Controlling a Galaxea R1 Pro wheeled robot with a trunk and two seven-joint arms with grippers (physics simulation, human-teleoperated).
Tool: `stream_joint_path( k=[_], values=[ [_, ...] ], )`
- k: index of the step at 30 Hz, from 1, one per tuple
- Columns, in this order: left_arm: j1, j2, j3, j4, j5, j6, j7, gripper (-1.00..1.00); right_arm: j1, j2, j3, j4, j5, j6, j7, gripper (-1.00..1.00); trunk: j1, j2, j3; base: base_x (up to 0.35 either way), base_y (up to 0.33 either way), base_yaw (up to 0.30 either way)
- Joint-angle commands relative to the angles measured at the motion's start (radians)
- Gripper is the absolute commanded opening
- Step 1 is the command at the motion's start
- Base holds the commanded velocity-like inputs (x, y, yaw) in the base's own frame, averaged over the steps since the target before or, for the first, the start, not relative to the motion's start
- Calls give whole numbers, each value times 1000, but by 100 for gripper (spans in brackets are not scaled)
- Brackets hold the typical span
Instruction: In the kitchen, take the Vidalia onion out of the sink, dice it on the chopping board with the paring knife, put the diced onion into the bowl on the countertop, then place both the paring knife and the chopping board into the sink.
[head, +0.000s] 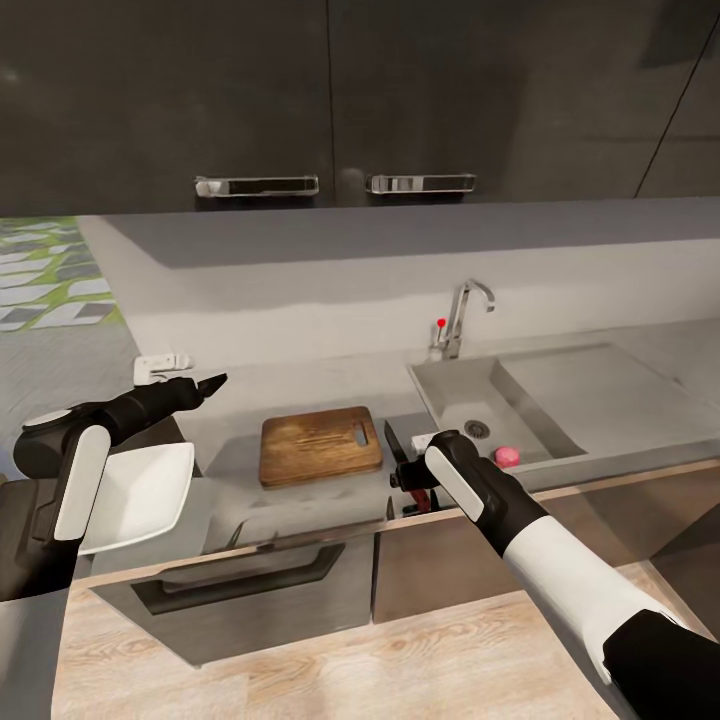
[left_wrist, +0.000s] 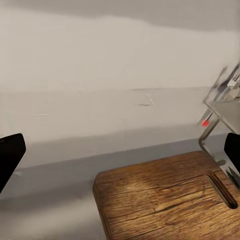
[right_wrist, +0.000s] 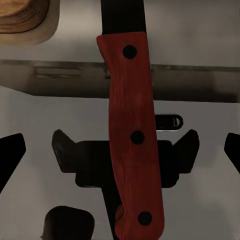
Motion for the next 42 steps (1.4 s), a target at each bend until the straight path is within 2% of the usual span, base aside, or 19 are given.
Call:
stream_joint_path(
  k=[1,20,42],
  values=[
    [-1,0,1,-1,-2,5,-6,100,-1,0,3,-1,-9,2,-9,100,1,-2,-2,0,0,0],
    [-1,0,1,-1,-2,5,-6,100,-1,0,3,-1,-9,2,-9,100,1,-2,-16,0,0,0],
    [-1,0,1,-1,-2,5,-6,100,-1,0,3,-1,-9,2,-9,100,1,-2,-21,0,0,0]
  ],
)
